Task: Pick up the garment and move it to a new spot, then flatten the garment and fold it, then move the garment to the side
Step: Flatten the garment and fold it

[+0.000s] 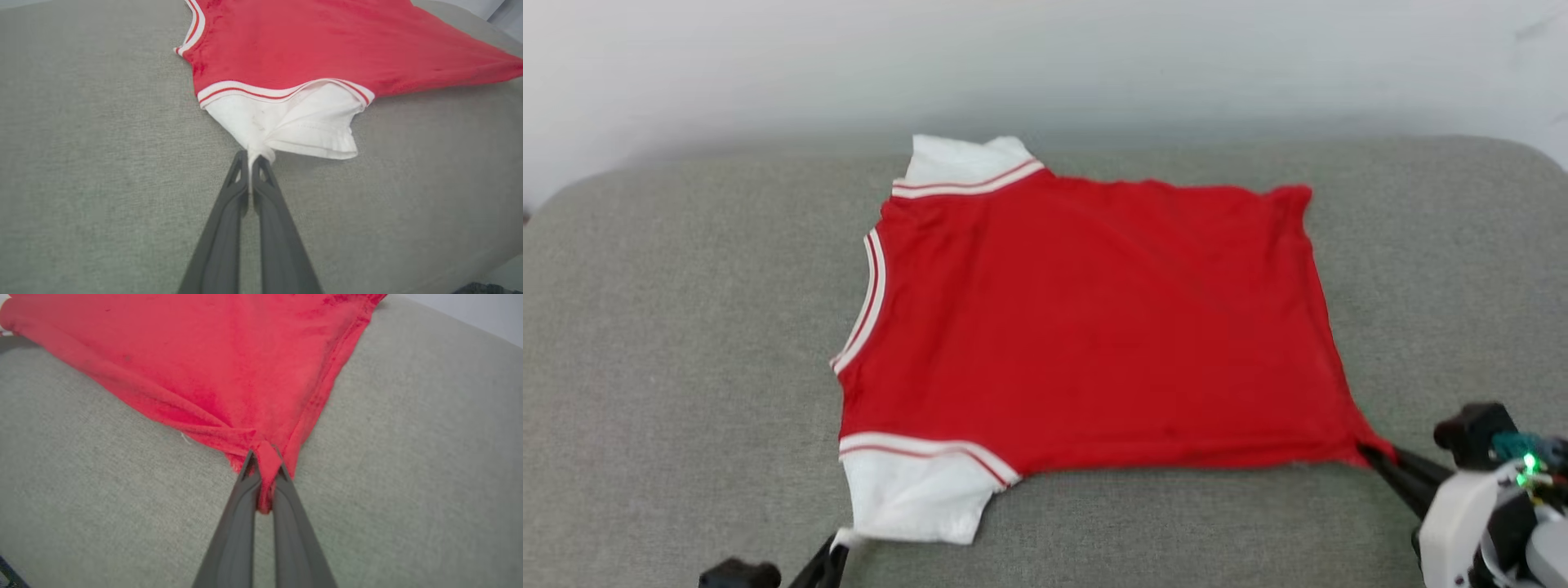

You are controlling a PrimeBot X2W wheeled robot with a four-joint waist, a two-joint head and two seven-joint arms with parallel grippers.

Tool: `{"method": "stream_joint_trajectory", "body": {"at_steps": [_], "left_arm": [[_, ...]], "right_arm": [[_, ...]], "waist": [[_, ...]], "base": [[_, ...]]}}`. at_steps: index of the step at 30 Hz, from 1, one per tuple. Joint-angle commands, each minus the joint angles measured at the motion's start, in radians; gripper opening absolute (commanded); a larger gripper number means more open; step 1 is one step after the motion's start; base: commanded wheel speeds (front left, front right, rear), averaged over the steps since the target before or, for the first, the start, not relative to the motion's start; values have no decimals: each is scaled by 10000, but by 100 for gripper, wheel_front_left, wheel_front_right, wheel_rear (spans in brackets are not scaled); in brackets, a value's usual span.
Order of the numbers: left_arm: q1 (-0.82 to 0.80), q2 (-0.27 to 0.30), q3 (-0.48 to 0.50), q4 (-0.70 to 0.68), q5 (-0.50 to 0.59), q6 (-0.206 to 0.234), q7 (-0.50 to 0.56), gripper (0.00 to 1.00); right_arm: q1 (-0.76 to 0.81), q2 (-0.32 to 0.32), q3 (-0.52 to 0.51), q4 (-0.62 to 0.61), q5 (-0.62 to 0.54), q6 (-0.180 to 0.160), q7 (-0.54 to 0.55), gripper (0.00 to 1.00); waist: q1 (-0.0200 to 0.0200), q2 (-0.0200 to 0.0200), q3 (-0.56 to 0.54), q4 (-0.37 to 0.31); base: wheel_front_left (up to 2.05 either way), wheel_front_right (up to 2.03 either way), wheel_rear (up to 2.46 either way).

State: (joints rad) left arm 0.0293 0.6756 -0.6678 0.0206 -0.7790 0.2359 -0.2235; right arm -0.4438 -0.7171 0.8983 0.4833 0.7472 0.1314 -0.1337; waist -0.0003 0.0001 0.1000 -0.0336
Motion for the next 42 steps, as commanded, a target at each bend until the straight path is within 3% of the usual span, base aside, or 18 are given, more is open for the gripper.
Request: {"method": "stream_joint_trajectory", "body": {"at_steps": [1,7,16,23,31,42], "left_arm": [[443,84,79,-170,-146,206,1,0],[1553,294,-8,-780,-596,612,302,0],[929,316,-182,-989,-247,533,554,0],[-842,740,-73,-872,386,-87,942,0],[-3147,916,210,-769,870,-619,1636,0],[-5510,577,180,705,1312,-1343,2132,0]], "right_arm": [[545,-158,-266,-220,-49,-15,73,0],[2380,-381,-1350,-1053,-197,-15,676,0],[3520,-51,-3098,-2418,-916,-15,1776,0],[3407,104,-4359,-3498,-1464,-15,2611,0],[2534,506,-5400,-4226,-1614,-13,3290,0],[898,945,-5396,-3641,-1851,-13,3843,0]], "waist": [[3,-1,-199,-32],[3,-1,-427,31],[3,-1,-470,142],[3,-1,-232,156],[3,-1,865,-148],[3,-1,2653,-520]], "base": [[0,0,0],[0,0,0],[0,0,0],[0,0,0],[0,0,0],[0,0,0]]}}
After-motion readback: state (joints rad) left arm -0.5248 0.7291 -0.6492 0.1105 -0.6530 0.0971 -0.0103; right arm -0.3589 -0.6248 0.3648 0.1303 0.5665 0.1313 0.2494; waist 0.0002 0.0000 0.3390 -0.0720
